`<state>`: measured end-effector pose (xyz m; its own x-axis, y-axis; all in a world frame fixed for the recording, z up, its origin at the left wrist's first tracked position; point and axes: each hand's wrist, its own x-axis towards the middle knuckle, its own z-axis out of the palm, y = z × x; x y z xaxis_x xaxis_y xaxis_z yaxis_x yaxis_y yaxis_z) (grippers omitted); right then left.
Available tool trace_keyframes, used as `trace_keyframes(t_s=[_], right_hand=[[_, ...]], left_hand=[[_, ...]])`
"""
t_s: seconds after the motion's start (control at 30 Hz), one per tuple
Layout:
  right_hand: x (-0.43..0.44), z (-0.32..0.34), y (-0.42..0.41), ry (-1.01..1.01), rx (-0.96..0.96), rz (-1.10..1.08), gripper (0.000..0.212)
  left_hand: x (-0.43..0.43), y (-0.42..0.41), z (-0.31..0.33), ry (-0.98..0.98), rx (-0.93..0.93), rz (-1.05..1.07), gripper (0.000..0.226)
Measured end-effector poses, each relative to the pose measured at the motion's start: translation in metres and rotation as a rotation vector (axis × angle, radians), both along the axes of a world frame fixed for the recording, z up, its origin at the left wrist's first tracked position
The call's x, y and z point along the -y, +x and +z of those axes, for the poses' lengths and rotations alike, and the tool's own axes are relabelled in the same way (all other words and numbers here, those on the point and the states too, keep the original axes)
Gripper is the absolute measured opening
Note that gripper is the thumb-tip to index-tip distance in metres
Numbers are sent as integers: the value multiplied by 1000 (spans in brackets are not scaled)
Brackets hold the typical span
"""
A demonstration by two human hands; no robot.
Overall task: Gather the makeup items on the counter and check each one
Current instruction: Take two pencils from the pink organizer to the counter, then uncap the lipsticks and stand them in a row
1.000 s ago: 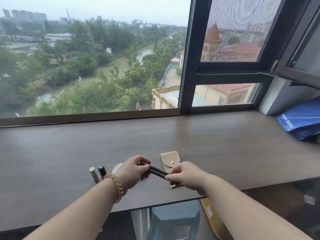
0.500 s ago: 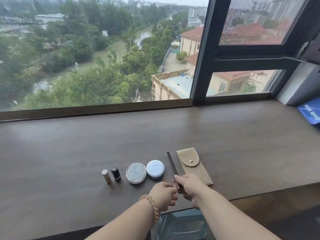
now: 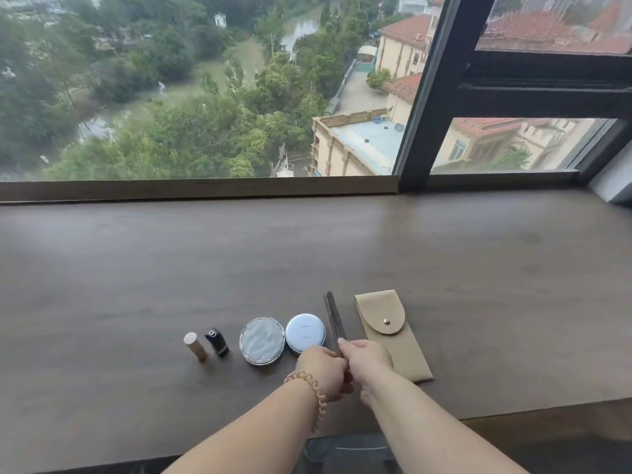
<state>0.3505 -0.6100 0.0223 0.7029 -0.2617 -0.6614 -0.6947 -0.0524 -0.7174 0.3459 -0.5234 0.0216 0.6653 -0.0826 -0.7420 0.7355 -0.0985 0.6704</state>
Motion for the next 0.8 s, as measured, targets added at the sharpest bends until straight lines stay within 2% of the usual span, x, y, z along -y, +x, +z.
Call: trace_keyframes(t_s=[0.07,0.1,0.13,0.17,0.2,0.27,0.5,0.57,0.67,0.8], right_hand=[[6,-8,7,-128,9,17,18],[10,-11,10,-184,12,44,17],[14,-14,13,-219,16,82,18],[17,-16,15,-240,24,126,19],[19,-19,17,-258,30,174,20],[24,-23,18,-303,38,268,18],[37,-23,20,-496,90,488,20],[37,-20,21,-565,116,517,25],[32,-9,27,-611,200,541,31],[12,10,38,-557,317,529,32]], left_hand=[[2,5,-4,32,-9,37,24],[5,7,-5,51,-13,45,11],[7,10,-11,89,-15,57,11],[8,12,-16,127,-9,57,26],[9,14,-21,160,6,47,28],[13,17,-29,271,28,4,14],[20,11,-14,694,124,-132,29],[21,10,-11,716,133,-133,33],[18,7,1,721,153,-119,19],[-9,-1,18,727,266,-21,29]])
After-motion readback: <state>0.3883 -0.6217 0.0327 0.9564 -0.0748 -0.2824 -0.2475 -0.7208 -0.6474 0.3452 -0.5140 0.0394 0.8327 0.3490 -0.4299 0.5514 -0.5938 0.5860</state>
